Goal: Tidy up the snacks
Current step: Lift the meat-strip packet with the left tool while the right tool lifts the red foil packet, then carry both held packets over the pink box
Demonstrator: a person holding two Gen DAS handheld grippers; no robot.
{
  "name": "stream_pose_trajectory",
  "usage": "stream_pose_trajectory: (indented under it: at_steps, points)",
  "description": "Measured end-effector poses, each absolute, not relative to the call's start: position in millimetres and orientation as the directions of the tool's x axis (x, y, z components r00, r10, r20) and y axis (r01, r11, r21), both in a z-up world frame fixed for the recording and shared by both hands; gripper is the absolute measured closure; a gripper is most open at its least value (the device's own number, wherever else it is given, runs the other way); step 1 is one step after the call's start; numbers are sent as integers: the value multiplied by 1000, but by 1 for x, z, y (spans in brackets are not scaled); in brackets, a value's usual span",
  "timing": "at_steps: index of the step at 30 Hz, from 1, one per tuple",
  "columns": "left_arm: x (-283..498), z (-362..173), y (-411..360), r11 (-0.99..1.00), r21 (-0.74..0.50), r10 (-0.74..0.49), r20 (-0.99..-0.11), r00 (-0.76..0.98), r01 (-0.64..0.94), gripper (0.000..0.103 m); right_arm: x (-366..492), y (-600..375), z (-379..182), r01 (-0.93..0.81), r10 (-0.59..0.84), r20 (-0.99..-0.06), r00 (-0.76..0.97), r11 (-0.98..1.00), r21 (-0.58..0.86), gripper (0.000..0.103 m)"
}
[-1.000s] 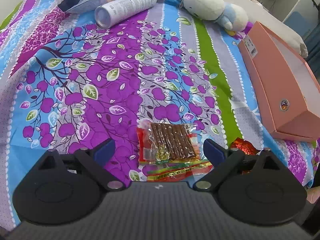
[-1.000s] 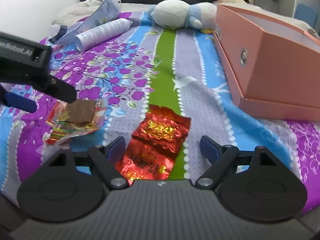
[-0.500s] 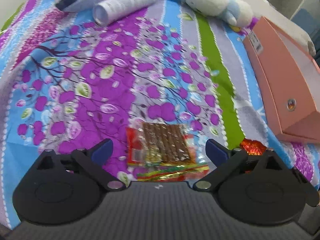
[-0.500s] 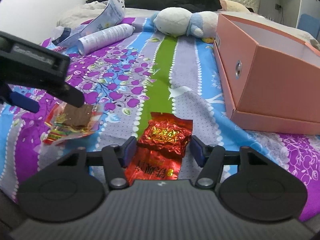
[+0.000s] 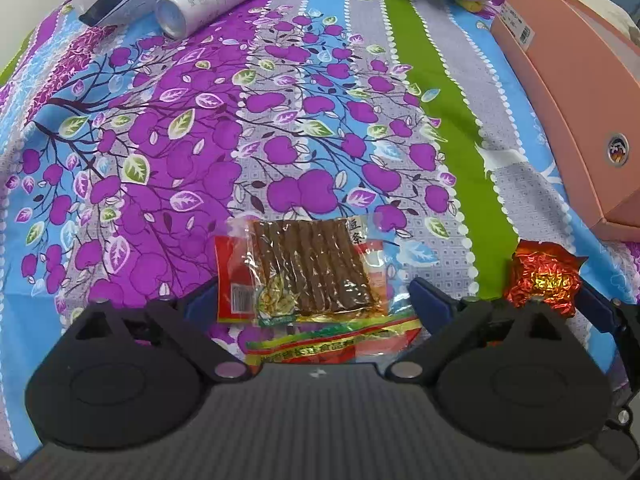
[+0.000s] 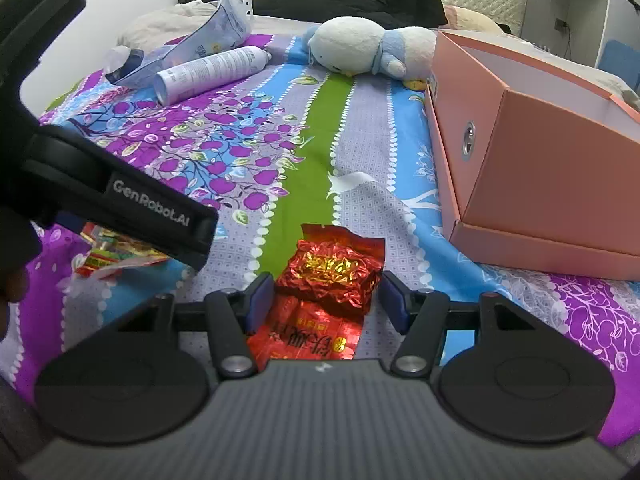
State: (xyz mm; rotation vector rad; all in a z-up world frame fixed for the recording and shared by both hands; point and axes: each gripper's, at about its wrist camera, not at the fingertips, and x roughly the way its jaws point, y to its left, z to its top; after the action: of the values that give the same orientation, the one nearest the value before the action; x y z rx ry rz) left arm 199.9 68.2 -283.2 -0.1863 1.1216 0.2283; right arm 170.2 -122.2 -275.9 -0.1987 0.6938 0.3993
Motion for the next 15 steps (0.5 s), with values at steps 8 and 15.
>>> stream_pose_trajectory:
  at_steps: [8,15]
  points:
    - [194,-269,76,961,-56,78,-885,459,-272,36,173,-122,-273,-418,293,-660,692,908,-35,48]
    - [190,-259,82,956,-113,34,-873,486,-269,46,174,-127,-269,-411,294,-657,695,911,-26,49]
